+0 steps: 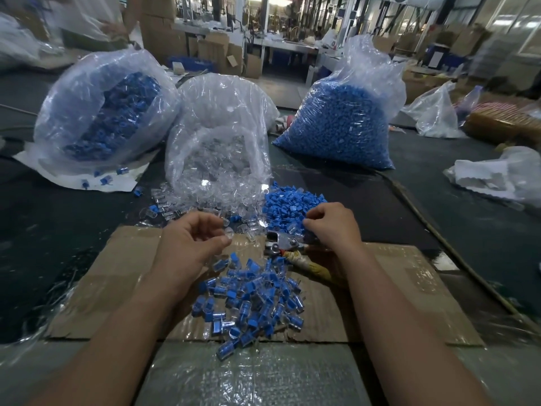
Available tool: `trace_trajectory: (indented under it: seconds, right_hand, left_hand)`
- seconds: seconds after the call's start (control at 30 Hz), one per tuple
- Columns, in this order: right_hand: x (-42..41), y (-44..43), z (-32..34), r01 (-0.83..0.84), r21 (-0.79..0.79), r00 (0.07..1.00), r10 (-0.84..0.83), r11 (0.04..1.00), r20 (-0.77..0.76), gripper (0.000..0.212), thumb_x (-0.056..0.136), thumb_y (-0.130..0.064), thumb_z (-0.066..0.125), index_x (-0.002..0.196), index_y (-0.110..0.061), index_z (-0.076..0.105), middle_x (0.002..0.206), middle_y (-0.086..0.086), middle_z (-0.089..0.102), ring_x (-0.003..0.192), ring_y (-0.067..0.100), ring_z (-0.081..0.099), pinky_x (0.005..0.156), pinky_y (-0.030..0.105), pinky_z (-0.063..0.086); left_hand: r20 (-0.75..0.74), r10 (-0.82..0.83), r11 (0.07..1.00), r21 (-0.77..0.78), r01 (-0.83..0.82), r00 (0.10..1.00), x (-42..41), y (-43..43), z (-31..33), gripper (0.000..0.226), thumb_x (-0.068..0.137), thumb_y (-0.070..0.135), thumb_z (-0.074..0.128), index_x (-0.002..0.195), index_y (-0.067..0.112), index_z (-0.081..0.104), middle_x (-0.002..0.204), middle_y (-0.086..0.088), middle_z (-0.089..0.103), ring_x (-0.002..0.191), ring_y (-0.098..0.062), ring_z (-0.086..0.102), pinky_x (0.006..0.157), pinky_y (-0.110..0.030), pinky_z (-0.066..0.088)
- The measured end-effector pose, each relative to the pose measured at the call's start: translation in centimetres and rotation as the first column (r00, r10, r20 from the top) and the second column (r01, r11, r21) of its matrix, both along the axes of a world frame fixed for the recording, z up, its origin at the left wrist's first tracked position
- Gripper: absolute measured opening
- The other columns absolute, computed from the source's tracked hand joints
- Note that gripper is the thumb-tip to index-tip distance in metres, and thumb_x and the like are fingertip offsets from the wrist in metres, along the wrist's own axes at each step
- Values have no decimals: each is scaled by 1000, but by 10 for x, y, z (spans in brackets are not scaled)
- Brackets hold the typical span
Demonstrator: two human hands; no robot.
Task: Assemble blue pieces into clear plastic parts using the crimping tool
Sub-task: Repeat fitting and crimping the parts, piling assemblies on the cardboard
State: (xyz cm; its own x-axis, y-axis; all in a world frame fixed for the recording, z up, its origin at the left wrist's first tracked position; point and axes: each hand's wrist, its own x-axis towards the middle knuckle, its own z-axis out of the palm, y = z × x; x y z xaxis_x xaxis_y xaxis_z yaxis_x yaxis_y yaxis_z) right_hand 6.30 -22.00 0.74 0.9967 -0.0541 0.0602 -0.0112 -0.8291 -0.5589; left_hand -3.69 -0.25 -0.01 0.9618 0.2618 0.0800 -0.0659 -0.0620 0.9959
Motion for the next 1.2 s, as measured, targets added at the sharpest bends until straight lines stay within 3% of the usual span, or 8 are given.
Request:
trace_trajectory:
  seconds: [0.2, 0.37, 0.47, 0.63, 0.73, 0.93, 1.1, 1.2]
  right_hand:
    - [1, 1, -4, 12, -1, 999, -12, 1000, 51, 4, 90, -23, 57, 90, -24, 61, 93, -4, 63, 83, 12, 55, 72, 31, 46]
    - [-15, 1, 8, 30, 330, 978, -97, 943, 186, 6, 96, -15, 43, 92, -17, 48, 89, 4, 59, 81, 19, 57, 69, 37, 48]
    - [-34, 6, 15, -83, 409, 950, -51, 909, 307, 16, 94, -16, 50, 83, -28, 50, 81, -5, 58, 71, 6, 57, 65, 26, 50]
    - [-65, 26, 20, -252, 511, 934, 67, 822, 351, 28, 91, -9, 54, 84, -36, 58, 81, -12, 61, 69, -2, 60, 65, 12, 50]
    - [-72, 42, 21, -331, 450, 924, 188, 830, 333, 25, 88, -5, 57, 94, -29, 61, 84, -16, 59, 73, -2, 59, 71, 10, 48]
    - [-81, 57, 17, -467, 385, 864, 318, 796, 391, 17, 85, -7, 64, 99, -15, 68, 72, -17, 59, 64, -2, 58, 59, 9, 48]
    - [-81, 58, 12, -489, 259, 837, 364, 833, 410, 8, 81, -11, 69, 89, -12, 69, 69, -18, 57, 62, -8, 54, 64, 9, 46]
    - [-81, 58, 11, -493, 226, 827, 371, 840, 423, 10, 79, -9, 70, 89, -10, 71, 73, -10, 63, 64, -6, 56, 65, 8, 47]
  left_hand:
    - [-8, -6, 998, -61, 5, 1000, 3, 0, 0, 24, 71, -6, 70, 77, 17, 63, 64, 5, 67, 55, -4, 63, 46, -12, 46]
    - [20, -27, 998, -53, 28, 999, 2, 0, 4, 24, 73, -6, 68, 73, 18, 65, 67, -2, 69, 56, -6, 63, 46, -12, 46]
    - [65, -79, 996, -26, 81, 995, 1, -3, 8, 24, 74, -6, 66, 74, 18, 67, 67, 1, 70, 59, -6, 65, 52, -12, 48]
    - [75, -123, 992, -7, 123, 990, -3, -6, 9, 18, 76, -5, 64, 78, 13, 65, 67, 2, 70, 61, -6, 66, 54, -11, 49]
    - [102, -120, 993, -5, 121, 988, -3, -9, 11, 16, 77, -5, 64, 76, 10, 65, 66, -1, 70, 60, -6, 65, 54, -12, 49]
    - [115, -108, 994, 16, 106, 988, 1, -11, 11, 13, 81, -5, 62, 77, 8, 62, 61, -2, 69, 59, -6, 66, 52, -13, 49]
    - [145, -122, 993, 21, 120, 982, 1, -13, 10, 15, 79, -5, 64, 76, 10, 63, 61, -1, 69, 57, -9, 66, 53, -14, 50]
    - [148, -140, 990, 28, 138, 979, 1, -15, 11, 17, 76, -6, 66, 74, 11, 65, 62, -1, 70, 57, -9, 66, 53, -15, 50]
